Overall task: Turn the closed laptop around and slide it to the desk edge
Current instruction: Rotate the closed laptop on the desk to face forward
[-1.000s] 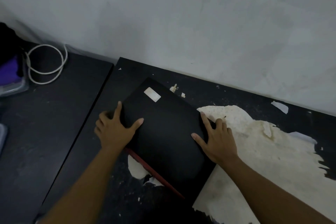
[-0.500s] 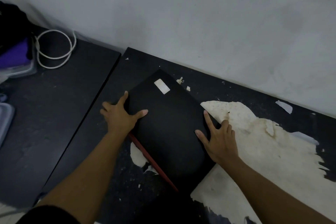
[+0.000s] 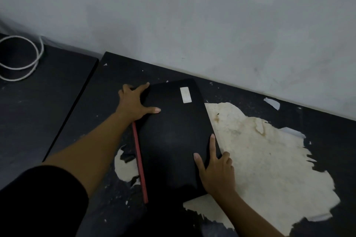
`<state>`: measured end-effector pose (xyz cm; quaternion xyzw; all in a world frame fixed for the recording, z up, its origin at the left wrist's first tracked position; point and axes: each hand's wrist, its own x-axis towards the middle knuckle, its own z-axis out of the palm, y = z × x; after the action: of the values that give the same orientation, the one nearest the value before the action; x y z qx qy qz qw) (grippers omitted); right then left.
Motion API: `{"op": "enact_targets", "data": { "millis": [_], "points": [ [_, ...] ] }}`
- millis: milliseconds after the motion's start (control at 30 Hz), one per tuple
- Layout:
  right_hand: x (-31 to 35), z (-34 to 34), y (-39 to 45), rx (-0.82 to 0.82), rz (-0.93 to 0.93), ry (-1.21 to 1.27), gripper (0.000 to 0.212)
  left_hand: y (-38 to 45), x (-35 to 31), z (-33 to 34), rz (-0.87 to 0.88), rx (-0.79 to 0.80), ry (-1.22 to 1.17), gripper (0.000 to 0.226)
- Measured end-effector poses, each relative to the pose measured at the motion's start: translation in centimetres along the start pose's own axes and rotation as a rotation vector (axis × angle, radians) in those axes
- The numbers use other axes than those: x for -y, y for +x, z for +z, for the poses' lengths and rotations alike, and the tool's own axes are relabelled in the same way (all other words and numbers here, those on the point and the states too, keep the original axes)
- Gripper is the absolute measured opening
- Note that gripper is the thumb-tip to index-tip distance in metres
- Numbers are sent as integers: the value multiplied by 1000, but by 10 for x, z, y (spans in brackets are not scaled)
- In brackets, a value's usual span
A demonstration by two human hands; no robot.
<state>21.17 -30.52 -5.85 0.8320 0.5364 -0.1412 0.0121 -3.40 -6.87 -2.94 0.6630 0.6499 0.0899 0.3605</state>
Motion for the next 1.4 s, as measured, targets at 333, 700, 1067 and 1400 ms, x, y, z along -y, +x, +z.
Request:
{"op": "enact_targets", "data": {
  "millis": [333,700,1067,1400],
  "points": [
    [31,-35,95,202,-99,128,96,-73,0,42,-378,-82,-98,149],
    [27,-22,79,193,-45,104,99,-52,-12,38,-220,-37,57,133],
    [18,-15,50,166,124,92,100,-24,-41,37,-76,115,170,145],
    [14,-55,134,-9,-178,-64,97,-88,-20,54,-270,39,168,129]
  ]
}}
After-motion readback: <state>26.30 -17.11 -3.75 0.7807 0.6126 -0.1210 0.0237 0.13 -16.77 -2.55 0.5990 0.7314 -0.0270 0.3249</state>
